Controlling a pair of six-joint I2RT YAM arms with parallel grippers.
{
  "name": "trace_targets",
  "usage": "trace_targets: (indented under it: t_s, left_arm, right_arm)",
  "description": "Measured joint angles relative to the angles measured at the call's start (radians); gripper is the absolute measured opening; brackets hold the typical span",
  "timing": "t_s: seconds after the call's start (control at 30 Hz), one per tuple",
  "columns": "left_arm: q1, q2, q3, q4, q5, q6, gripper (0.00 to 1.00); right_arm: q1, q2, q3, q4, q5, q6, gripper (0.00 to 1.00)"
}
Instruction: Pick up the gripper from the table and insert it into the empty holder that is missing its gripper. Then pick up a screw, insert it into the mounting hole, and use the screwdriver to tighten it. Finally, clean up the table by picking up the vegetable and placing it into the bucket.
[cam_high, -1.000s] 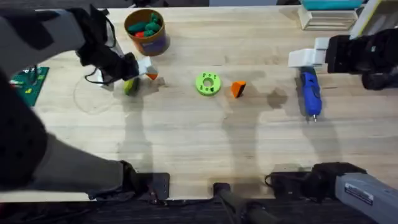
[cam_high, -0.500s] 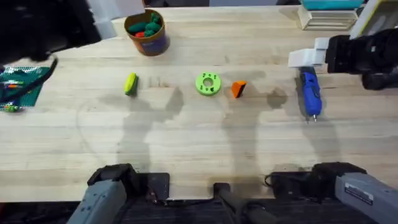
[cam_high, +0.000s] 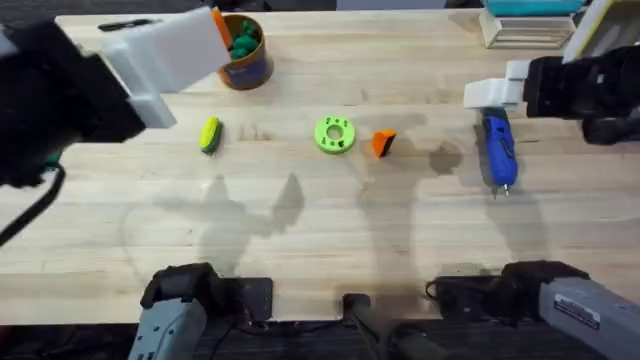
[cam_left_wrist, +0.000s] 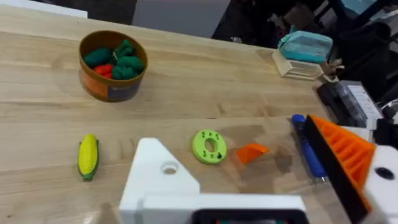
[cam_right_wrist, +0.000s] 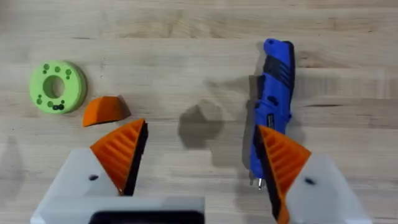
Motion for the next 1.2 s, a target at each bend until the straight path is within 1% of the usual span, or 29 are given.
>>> trace_targets:
  t_s: [0.03,0.1,0.23,0.27,0.3,0.4,0.5,0.57,0.67,0.77,0.93,1.03,1.1,1.2]
  left_arm:
    - [0.000,-0.007,-0.021,0.014,0.000,0.002,0.985]
    - [0.000,-0.040,-0.096,0.064,-0.002,0.006,0.985]
    - [0.000,-0.177,-0.338,0.243,0.003,0.013,0.985]
    - [0.000,-0.222,-0.406,0.293,0.006,0.012,0.985]
    - [0.000,-0.361,-0.604,0.456,0.018,0.015,0.985]
    - [0.000,-0.474,-0.769,0.591,0.042,0.017,0.985]
    - [0.000,-0.559,-0.903,0.698,0.069,0.016,0.985]
    - [0.000,-0.598,-0.967,0.746,0.085,0.016,0.985]
    - [-0.012,-0.643,-1.049,0.802,0.097,0.010,0.985]
    - [-0.039,-0.651,-1.105,0.850,0.109,-0.008,0.985]
    - [-0.093,-0.651,-1.118,0.848,0.144,-0.027,0.985]
    - [-0.114,-0.651,-1.118,0.844,0.190,-0.030,0.985]
    - [-0.129,-0.651,-1.118,0.839,0.233,-0.029,0.985]
    - [-0.149,-0.651,-1.118,0.832,0.303,0.005,0.987]
  right_arm:
    - [0.000,0.000,0.000,0.000,0.000,0.000,0.993]
    - [0.000,0.000,0.000,0.000,0.000,0.000,0.993]
    - [0.000,0.000,0.000,0.000,0.000,0.000,0.993]
    - [0.000,0.000,0.000,0.000,0.000,0.000,0.993]
    - [0.000,0.000,0.000,0.000,0.000,0.000,0.993]
    - [0.000,0.000,0.000,0.000,0.000,0.000,0.993]
    - [0.000,0.000,0.000,0.000,0.000,0.000,0.994]
    - [0.000,0.000,0.000,0.000,0.000,0.000,0.994]
    - [0.000,0.000,0.000,0.000,0.000,0.000,0.994]
    - [0.000,0.000,0.000,0.000,0.000,0.000,0.994]
    - [0.000,0.000,0.000,0.000,0.000,0.000,0.994]
    - [0.000,0.000,0.000,0.000,0.000,0.000,0.993]
    - [0.000,0.000,0.000,0.000,0.000,0.000,0.993]
    - [0.000,0.000,0.000,0.000,0.000,0.000,0.994]
